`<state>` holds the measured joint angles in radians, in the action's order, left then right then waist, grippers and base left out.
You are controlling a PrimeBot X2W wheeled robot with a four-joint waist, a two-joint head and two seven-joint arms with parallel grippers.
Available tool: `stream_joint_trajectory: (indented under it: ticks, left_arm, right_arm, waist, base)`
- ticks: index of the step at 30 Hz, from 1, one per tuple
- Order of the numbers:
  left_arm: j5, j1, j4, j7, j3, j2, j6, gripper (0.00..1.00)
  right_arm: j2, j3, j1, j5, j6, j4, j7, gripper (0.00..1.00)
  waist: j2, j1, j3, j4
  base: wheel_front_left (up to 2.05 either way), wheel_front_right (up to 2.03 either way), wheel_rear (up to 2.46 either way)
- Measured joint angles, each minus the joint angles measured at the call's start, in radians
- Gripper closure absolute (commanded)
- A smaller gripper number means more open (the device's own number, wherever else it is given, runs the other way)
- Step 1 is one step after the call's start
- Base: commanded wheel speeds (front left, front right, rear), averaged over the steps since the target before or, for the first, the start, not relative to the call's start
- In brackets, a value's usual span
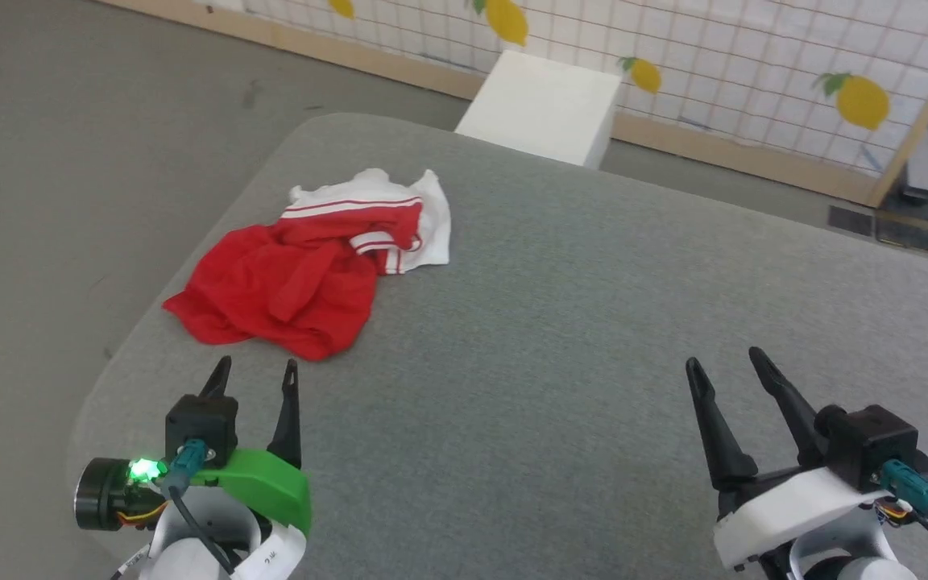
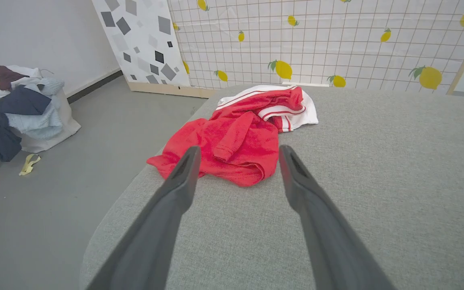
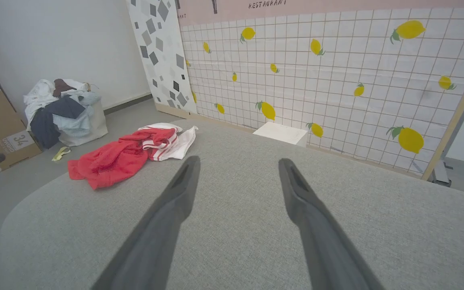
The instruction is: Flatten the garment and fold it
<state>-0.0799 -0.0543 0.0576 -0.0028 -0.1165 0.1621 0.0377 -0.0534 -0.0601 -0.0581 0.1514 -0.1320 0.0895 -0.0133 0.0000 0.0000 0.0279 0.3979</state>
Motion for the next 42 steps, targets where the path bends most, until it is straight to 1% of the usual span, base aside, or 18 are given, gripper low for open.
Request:
stream_joint_trajectory:
  ticks: [6,10,21,25,28,31,33,36,38,42]
  left_arm:
    - [0.001,-0.011,0.005,-0.005,-0.013,0.001,0.003,0.0]
    - [0.001,-0.012,0.007,-0.012,-0.017,0.005,0.003,0.0]
    - [-0.001,-0.019,0.015,-0.014,-0.025,0.012,0.006,0.0]
    - [-0.022,-0.019,0.002,-0.016,-0.021,0.012,0.007,0.0]
    - [-0.04,-0.026,-0.007,0.006,-0.014,0.018,0.001,0.0]
    - [-0.094,-0.061,-0.029,0.043,0.026,0.027,-0.008,0.0]
    - [-0.12,-0.108,-0.037,0.089,0.047,0.051,-0.028,0.0]
    - [-0.169,-0.211,-0.026,0.192,0.061,0.112,-0.09,0.0]
    - [-0.201,-0.282,0.0,0.252,0.062,0.155,-0.121,0.0]
    - [-0.29,-0.423,0.073,0.403,0.035,0.25,-0.157,0.0]
  right_arm:
    - [0.001,-0.001,-0.006,0.001,0.0,0.003,0.0,0.0]
    - [0.001,-0.002,-0.006,0.002,0.0,0.005,-0.004,0.0]
    - [0.002,-0.003,-0.006,0.007,0.0,0.007,-0.004,0.0]
    - [0.0,-0.007,-0.018,0.007,0.0,0.019,-0.004,0.0]
    - [-0.016,-0.012,-0.028,0.007,0.0,0.037,-0.015,0.0]
    - [-0.055,-0.038,-0.026,0.007,0.0,0.077,-0.044,0.0]
    - [-0.068,-0.043,-0.019,0.007,0.0,0.117,-0.062,0.0]
    - [-0.091,-0.043,0.008,0.007,0.0,0.185,-0.097,0.0]
    - [-0.102,-0.045,0.029,0.007,0.0,0.223,-0.116,0.0]
    - [-0.123,-0.055,0.066,0.005,0.0,0.299,-0.155,0.0]
  waist:
    - [0.0,0.0,0.0,0.051]
    - [0.0,0.0,0.002,0.068]
    - [0.0,0.0,0.004,0.079]
    - [0.0,0.0,0.01,0.076]
    - [0.0,0.0,0.025,0.071]
    - [0.0,0.0,0.051,0.063]
    - [0.0,0.0,0.074,0.056]
    - [0.0,0.0,0.12,0.041]
    - [0.0,0.0,0.15,0.03]
    - [0.0,0.0,0.216,0.0]
  base:
    - [0.0,0.0,0.0]
    - [0.0,0.0,0.0]
    - [0.0,0.0,0.0]
    - [0.0,0.0,0.0]
    - [0.0,0.0,0.0]
    - [0.0,0.0,0.0]
    - [0.0,0.0,0.0]
    - [0.0,0.0,0.0]
    - [0.0,0.0,0.0]
    - [0.0,0.0,0.0]
